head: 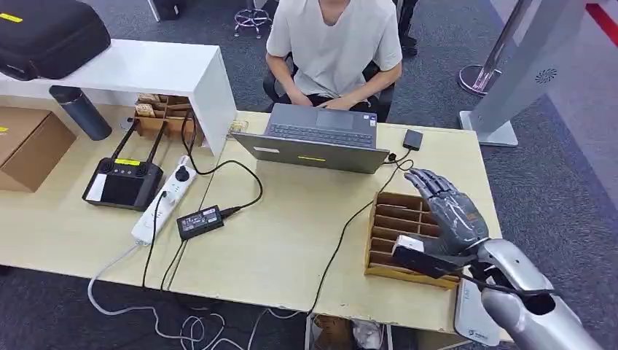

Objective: Pass the card to the sensor for recognition and then transmit it.

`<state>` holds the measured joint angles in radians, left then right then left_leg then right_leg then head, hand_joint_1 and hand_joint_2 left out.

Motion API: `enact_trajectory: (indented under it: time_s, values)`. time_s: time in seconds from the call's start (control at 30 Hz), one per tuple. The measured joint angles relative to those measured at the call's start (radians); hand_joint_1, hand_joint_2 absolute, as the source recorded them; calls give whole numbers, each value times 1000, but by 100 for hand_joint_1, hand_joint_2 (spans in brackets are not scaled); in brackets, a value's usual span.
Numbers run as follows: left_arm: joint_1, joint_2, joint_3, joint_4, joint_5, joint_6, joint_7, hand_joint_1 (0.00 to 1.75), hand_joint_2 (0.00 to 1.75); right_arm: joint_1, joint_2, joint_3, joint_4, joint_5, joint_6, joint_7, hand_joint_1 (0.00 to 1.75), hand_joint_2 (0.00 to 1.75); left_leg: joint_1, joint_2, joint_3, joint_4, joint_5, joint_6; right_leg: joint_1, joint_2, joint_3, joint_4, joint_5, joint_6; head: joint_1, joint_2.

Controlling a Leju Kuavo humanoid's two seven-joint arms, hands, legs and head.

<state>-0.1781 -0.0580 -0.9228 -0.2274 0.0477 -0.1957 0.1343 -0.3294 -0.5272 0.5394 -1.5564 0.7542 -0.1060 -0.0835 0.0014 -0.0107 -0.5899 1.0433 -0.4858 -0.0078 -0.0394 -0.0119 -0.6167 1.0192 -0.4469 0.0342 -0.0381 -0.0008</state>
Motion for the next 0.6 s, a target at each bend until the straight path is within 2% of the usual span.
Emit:
enact_trajectory:
  time_s: [0.37, 0.6]
  values:
    - [0, 0, 0, 0, 0, 0, 0, 0, 175, 25, -7, 2, 0, -7, 0, 0, 0, 175, 0, 0, 0, 0, 0, 0, 0, 0, 0, 0, 0, 0, 0, 0]
    - [0, 0, 0, 0, 0, 2, 0, 0, 175, 86, -20, 0, -3, -19, 0, 0, 0, 175, 0, 0, 0, 0, 0, 0, 0, 0, 0, 0, 0, 0, 0, 0]
